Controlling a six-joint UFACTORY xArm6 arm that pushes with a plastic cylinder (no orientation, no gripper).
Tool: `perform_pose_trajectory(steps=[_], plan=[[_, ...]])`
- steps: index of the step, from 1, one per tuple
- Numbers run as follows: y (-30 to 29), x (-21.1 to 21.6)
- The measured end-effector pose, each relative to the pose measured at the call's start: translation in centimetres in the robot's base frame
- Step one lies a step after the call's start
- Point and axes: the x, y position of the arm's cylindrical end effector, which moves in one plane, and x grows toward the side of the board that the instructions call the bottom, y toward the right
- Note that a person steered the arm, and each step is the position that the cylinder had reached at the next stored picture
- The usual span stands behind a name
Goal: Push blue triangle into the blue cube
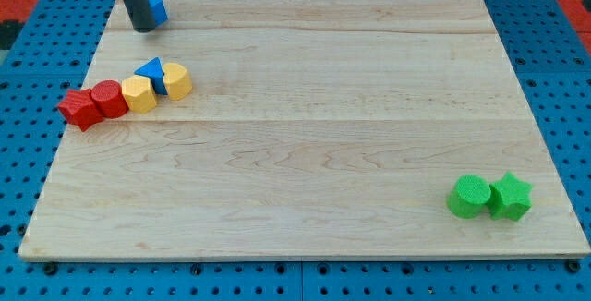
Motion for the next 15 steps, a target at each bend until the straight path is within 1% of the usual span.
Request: perform_pose_trajectory(steps=[1, 2, 3, 4, 6, 8, 10, 11, 12, 13, 14, 15], plan=[[-0.5, -0.3], [0.6, 2.7], [1.9, 3.4], [1.9, 3.4], [5.7, 5.3], [5.2, -0.5], [-8.2, 6.3], [-8.4, 11.0], [-7.6, 13.6], [-2.5, 13.6], [4.3, 13.1], [7.3, 10.1]])
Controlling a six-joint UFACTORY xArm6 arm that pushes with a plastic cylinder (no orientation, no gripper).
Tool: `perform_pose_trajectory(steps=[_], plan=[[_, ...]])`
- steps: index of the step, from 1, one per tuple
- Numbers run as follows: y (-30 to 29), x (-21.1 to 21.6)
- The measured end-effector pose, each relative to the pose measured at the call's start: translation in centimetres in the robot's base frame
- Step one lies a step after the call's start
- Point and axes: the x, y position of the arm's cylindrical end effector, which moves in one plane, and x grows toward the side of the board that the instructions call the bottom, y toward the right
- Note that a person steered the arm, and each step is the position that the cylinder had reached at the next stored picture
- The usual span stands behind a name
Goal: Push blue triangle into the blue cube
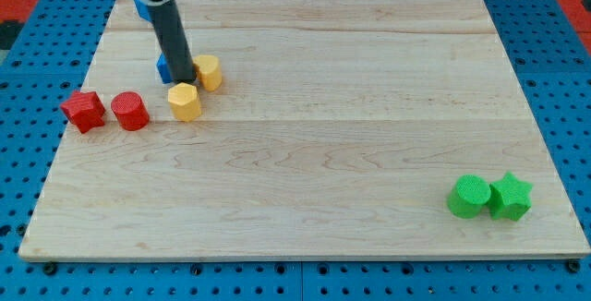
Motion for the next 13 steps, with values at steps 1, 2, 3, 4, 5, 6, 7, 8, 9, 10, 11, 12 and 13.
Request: perform_pose_trajectory(steps=[1, 2, 3, 4, 5, 6, 7, 8, 9, 10, 11, 12, 13], plan=[[-0.9, -0.6], [-3.7, 0.2], [-6.2, 0.1], [-5.9, -3.0], [-5.3, -4.6], [-5.3, -3.1], [-4.6, -1.3], [-3.2, -4.2], [-3.2, -7.8], [-3.4, -9.8], [-3.4, -9.9], [-1.5, -8.8], [1.8, -10.9]])
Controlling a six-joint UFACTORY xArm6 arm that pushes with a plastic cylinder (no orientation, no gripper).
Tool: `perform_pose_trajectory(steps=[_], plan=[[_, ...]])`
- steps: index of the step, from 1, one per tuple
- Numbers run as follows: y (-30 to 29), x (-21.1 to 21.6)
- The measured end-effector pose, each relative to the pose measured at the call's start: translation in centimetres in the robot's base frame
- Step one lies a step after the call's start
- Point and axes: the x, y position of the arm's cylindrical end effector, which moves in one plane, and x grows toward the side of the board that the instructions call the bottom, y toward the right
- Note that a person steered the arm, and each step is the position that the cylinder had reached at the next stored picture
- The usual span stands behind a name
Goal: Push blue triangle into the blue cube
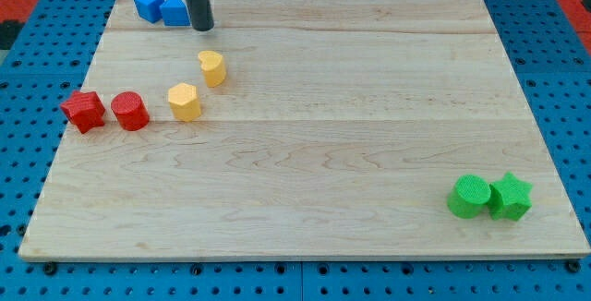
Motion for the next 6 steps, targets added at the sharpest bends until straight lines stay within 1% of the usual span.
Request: perform_pose_trajectory(steps=[1, 2, 3, 4, 5, 6], plan=[[-0.8, -3.1], [-4.0, -3.7], [-5.0, -3.7], [-3.9, -3.9], [1.2, -3.0], [2.2, 0.8]])
